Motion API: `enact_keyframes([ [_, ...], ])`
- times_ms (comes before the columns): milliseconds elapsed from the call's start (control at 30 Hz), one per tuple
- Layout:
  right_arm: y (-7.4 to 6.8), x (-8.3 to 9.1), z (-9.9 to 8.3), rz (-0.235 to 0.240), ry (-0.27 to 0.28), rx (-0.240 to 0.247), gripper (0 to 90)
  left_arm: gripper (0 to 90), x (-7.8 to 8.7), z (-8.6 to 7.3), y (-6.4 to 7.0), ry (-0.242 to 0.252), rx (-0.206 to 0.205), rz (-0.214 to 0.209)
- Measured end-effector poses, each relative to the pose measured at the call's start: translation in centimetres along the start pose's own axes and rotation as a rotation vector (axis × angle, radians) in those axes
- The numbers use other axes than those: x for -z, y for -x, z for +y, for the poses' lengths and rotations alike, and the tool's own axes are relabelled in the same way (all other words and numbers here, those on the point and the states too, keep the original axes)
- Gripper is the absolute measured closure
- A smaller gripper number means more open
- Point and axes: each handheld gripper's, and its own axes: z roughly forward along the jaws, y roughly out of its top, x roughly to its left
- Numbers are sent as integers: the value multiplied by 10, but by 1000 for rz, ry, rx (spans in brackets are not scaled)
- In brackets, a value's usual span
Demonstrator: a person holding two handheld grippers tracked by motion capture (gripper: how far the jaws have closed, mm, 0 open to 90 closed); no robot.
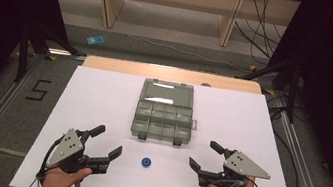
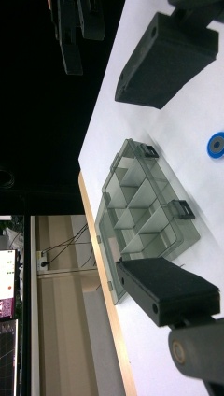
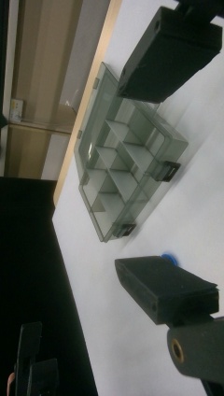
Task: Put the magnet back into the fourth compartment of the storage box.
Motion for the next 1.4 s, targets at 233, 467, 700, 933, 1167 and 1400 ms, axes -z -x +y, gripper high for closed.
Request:
enact_keyframes([
  [233,-1,-2,1,12,9,3,159,157,0,0,0,-2,-2,0],
  [467,-2,-2,5,15,1,29,159,158,0,0,1,0,0,-1],
  [700,0,-3,8,24,-9,65,159,157,0,0,1,0,-1,0],
  [933,-2,-6,14,50,-58,72,160,157,0,0,1,2,0,1],
  [1167,-4,-13,26,83,-117,120,160,157,0,0,1,0,-1,2],
  [1400,-13,-32,38,151,-221,165,169,157,0,0,1,3,0,2],
])
